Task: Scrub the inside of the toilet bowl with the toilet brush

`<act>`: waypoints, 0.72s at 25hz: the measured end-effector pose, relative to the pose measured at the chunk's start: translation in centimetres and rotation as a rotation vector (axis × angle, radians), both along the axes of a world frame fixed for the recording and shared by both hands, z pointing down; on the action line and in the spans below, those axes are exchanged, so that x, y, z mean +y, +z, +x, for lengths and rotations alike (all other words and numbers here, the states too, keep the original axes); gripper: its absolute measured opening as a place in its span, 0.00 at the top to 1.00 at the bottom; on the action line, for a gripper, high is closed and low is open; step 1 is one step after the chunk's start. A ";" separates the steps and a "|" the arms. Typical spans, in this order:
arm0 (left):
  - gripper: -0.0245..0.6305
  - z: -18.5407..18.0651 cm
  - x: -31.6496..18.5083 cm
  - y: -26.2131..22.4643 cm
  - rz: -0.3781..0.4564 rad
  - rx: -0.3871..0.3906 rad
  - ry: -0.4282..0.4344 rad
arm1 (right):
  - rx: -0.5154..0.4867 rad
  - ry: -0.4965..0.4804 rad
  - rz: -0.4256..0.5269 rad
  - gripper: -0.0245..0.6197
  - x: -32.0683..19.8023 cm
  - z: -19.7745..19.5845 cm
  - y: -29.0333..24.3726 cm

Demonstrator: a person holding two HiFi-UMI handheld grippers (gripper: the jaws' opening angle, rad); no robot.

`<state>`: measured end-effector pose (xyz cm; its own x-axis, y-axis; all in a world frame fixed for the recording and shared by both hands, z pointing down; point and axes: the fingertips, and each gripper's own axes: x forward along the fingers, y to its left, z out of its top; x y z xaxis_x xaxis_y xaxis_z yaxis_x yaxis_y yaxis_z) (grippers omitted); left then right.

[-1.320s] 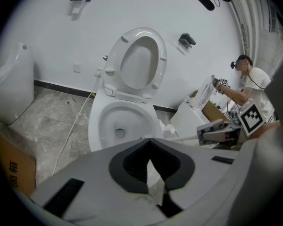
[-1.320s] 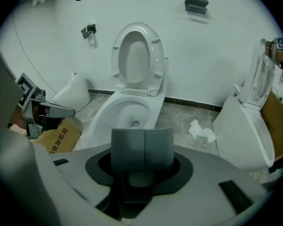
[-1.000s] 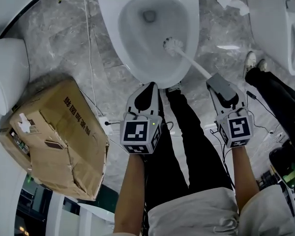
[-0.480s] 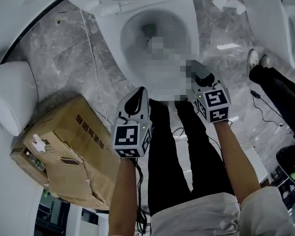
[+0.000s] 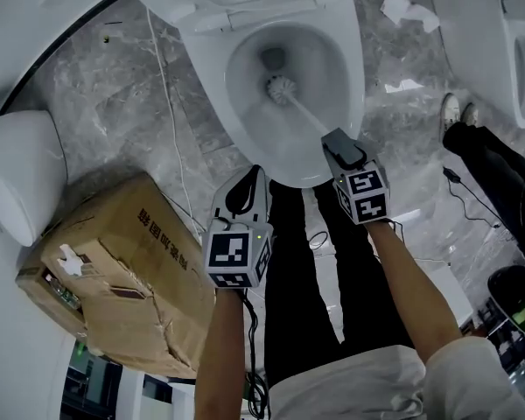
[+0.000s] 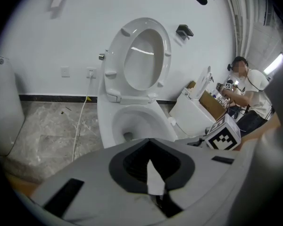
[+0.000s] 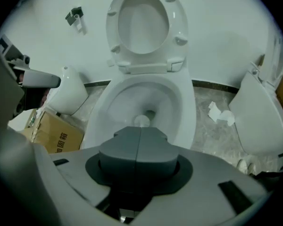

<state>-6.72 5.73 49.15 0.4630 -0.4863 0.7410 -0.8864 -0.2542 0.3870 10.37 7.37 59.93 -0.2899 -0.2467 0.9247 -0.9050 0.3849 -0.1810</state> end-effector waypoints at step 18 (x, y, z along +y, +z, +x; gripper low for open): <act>0.93 -5.0 -2.3 1.4 0.000 -0.005 -0.076 | -0.038 -0.079 -0.020 0.68 -3.9 -3.0 1.0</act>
